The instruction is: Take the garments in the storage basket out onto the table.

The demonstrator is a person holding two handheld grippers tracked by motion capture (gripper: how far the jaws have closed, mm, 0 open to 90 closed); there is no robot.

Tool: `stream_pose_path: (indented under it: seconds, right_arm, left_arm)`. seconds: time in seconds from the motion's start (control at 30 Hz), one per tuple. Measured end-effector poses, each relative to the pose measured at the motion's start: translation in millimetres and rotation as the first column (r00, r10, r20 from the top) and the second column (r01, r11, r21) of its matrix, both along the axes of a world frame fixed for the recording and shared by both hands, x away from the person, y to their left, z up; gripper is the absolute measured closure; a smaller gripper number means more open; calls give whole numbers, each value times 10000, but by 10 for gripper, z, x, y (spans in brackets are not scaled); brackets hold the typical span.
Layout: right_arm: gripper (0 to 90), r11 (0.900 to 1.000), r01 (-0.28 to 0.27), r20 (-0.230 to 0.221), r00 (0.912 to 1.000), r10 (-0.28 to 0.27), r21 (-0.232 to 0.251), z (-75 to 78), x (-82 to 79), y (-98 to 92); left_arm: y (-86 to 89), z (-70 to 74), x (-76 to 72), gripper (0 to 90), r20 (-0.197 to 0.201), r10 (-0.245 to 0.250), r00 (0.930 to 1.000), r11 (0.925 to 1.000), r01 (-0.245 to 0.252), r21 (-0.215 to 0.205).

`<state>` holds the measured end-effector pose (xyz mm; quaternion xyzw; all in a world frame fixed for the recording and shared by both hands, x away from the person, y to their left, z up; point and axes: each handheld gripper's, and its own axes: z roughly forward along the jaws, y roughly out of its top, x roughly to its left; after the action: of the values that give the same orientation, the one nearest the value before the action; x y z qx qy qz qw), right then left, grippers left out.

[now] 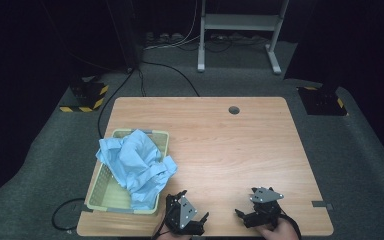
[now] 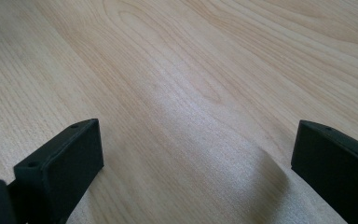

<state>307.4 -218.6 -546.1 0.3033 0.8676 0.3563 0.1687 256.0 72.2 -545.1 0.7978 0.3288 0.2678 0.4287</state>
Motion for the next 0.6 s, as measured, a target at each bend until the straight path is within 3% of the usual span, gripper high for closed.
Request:
stream_pose_path:
  seconds: [0.23, 0.6]
  right_arm:
    - [11, 10000, -31, -43, 10000, 31, -39, -3, 4, 5]
    - [12, 9999, -27, -300, 9995, 30, 113, -3, 30, -10]
  left_arm:
    - [-16, -2, 8, 23, -92, -112, 9999, 9998, 114, 145]
    - [-7, 0, 6, 25, -35, 129, 9999, 9999, -129, 89]
